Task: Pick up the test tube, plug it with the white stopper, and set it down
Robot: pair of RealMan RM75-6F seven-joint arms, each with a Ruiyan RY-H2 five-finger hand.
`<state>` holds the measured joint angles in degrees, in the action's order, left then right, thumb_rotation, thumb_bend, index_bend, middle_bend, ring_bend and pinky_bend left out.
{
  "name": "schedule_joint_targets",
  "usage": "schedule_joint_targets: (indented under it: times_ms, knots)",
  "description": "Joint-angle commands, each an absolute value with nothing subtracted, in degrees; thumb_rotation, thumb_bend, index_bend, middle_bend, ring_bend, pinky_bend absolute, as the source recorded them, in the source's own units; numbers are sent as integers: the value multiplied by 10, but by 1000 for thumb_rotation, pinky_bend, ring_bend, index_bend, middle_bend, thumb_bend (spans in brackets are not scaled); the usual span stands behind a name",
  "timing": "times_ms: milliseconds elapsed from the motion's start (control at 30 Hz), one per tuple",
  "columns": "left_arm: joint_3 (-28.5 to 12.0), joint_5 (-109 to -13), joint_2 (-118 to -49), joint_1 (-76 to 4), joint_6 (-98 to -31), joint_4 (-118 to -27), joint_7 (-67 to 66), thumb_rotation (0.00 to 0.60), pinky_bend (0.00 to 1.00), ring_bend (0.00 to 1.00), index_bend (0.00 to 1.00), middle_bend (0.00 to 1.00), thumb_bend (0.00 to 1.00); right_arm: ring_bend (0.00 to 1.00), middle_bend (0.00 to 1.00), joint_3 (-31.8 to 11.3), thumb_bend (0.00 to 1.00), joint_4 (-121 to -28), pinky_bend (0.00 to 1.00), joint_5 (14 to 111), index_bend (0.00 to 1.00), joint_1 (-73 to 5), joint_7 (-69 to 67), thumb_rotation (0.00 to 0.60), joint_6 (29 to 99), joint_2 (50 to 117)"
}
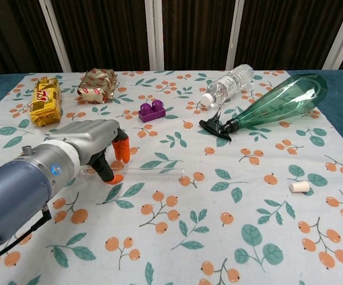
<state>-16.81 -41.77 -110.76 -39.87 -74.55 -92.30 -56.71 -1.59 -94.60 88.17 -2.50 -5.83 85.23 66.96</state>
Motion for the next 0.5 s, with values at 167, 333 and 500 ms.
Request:
schedule_joint_targets:
  times_ms: [167, 333, 500]
  knots:
    - [-169, -398, -1121, -407, -753, -918, -568, 600, 0, 0, 469, 360, 424, 0, 0, -16, 247, -944, 0, 885, 0, -26, -61, 600, 853, 671]
    - [-165, -393, -1126, -412, -758, -912, -570, 600, 0, 0, 471, 360, 423, 0, 0, -16, 246, -942, 0, 888, 0, -26, -65, 600, 856, 671]
    - [-166, -386, -1131, -416, -763, -904, -569, 600, 0, 0, 475, 360, 423, 0, 0, -17, 247, -942, 0, 886, 0, -26, -69, 600, 855, 671]
